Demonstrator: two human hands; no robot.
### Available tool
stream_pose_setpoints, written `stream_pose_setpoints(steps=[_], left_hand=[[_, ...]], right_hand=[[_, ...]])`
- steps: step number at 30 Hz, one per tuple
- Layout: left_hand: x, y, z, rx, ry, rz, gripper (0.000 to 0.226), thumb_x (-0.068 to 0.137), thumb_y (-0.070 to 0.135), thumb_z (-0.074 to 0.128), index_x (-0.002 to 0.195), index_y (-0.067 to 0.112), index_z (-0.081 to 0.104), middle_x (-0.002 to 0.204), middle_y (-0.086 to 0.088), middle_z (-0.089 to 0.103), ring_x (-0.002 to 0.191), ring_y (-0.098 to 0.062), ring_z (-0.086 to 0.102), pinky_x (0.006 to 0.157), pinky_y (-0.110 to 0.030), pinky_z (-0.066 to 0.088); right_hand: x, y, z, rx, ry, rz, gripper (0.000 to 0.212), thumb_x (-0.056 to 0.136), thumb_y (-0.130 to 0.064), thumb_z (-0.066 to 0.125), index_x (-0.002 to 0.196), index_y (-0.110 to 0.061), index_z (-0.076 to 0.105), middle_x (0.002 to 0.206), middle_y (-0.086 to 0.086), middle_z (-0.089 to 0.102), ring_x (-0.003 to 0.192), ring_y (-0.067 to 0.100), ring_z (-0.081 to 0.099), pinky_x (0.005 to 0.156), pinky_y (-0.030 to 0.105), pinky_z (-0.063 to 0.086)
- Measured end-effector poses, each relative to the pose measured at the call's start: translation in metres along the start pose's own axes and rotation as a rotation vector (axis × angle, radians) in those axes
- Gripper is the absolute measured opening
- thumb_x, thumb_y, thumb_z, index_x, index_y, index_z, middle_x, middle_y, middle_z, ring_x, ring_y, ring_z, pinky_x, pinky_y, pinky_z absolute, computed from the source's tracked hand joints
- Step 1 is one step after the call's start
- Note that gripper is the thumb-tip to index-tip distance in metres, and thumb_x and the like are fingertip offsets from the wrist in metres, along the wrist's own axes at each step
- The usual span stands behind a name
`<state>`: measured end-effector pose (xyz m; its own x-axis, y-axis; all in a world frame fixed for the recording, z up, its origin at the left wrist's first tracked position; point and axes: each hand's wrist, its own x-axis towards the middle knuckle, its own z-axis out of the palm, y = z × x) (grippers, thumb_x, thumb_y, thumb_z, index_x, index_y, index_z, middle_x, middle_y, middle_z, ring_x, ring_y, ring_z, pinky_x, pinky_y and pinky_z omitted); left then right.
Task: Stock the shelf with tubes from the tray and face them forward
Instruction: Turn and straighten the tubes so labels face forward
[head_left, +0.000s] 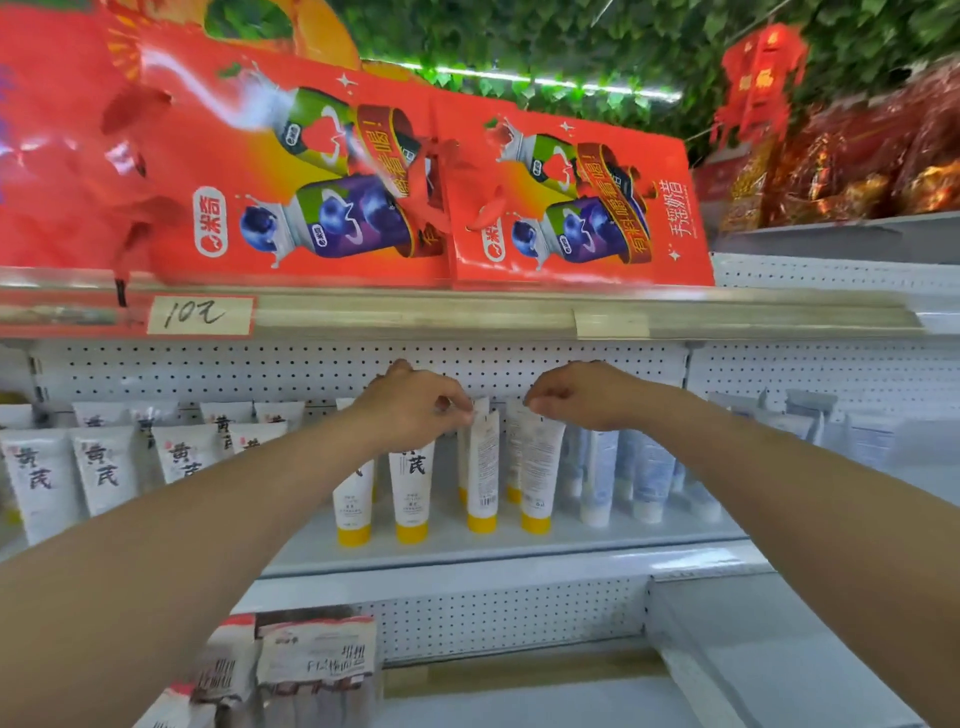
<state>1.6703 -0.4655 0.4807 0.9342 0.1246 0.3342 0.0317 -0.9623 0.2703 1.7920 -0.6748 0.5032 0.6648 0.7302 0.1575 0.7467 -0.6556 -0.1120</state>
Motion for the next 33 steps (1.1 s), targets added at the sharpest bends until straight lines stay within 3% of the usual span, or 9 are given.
stream_pose_setpoints(steps=[7, 12, 20, 23, 27, 30, 33], left_hand=[[0.006, -0.006, 0.013, -0.07, -0.034, 0.045, 0.027, 0.092, 0.052, 0.051, 0.115, 0.043, 0.064, 0.111, 0.014, 0.065, 0.106, -0.012, 0.026, 0.097, -0.038, 0.038], [0.024, 0.006, 0.02, -0.052, -0.08, 0.013, 0.029, 0.092, 0.057, 0.049, 0.111, 0.043, 0.065, 0.111, 0.014, 0.066, 0.113, -0.025, 0.038, 0.096, -0.04, 0.043], [0.051, 0.022, 0.027, -0.011, -0.149, -0.12, 0.04, 0.089, 0.064, 0.047, 0.113, 0.04, 0.067, 0.113, 0.012, 0.064, 0.115, -0.016, 0.05, 0.099, -0.037, 0.045], [0.055, 0.025, 0.031, -0.008, -0.15, -0.135, 0.042, 0.091, 0.06, 0.048, 0.112, 0.032, 0.07, 0.116, 0.006, 0.066, 0.107, -0.013, 0.056, 0.093, -0.029, 0.046], [0.053, 0.025, 0.031, -0.033, -0.141, -0.157, 0.041, 0.093, 0.057, 0.046, 0.11, 0.029, 0.072, 0.109, 0.003, 0.067, 0.103, -0.014, 0.06, 0.089, -0.03, 0.05], [0.053, 0.021, 0.026, -0.116, -0.151, -0.183, 0.024, 0.094, 0.041, 0.054, 0.106, 0.033, 0.073, 0.094, 0.014, 0.063, 0.086, -0.006, 0.058, 0.067, -0.017, 0.043], [0.054, 0.016, 0.025, -0.063, -0.157, -0.156, 0.022, 0.09, 0.023, 0.062, 0.107, 0.034, 0.073, 0.099, 0.011, 0.064, 0.082, -0.001, 0.056, 0.064, -0.012, 0.04]], right_hand=[[-0.005, 0.009, 0.004, 0.012, -0.025, 0.041, 0.034, 0.097, -0.051, 0.048, 0.115, -0.032, 0.068, 0.116, -0.006, 0.067, 0.109, 0.017, 0.057, 0.095, 0.033, 0.045], [0.01, 0.024, -0.003, -0.003, -0.085, -0.03, 0.031, 0.097, -0.05, 0.047, 0.113, -0.035, 0.069, 0.112, -0.014, 0.06, 0.106, 0.011, 0.053, 0.087, 0.025, 0.04], [0.038, 0.04, -0.008, 0.037, -0.19, -0.191, 0.025, 0.094, -0.047, 0.048, 0.106, -0.042, 0.07, 0.107, -0.015, 0.068, 0.103, 0.008, 0.06, 0.094, 0.029, 0.049], [0.041, 0.042, -0.003, 0.065, -0.198, -0.224, 0.025, 0.095, -0.043, 0.05, 0.107, -0.04, 0.07, 0.112, -0.013, 0.067, 0.106, 0.01, 0.059, 0.096, 0.032, 0.049], [0.043, 0.043, 0.003, 0.099, -0.198, -0.235, 0.026, 0.096, -0.032, 0.05, 0.109, -0.038, 0.071, 0.114, -0.017, 0.065, 0.107, 0.008, 0.058, 0.095, 0.028, 0.047], [0.044, 0.043, 0.002, 0.05, -0.186, -0.258, 0.033, 0.094, -0.016, 0.05, 0.113, -0.034, 0.071, 0.096, -0.025, 0.06, 0.096, 0.006, 0.058, 0.08, 0.018, 0.047], [0.045, 0.043, 0.004, 0.026, -0.142, -0.262, 0.031, 0.091, -0.013, 0.057, 0.112, -0.031, 0.072, 0.087, -0.023, 0.061, 0.093, 0.009, 0.062, 0.076, 0.018, 0.048]])
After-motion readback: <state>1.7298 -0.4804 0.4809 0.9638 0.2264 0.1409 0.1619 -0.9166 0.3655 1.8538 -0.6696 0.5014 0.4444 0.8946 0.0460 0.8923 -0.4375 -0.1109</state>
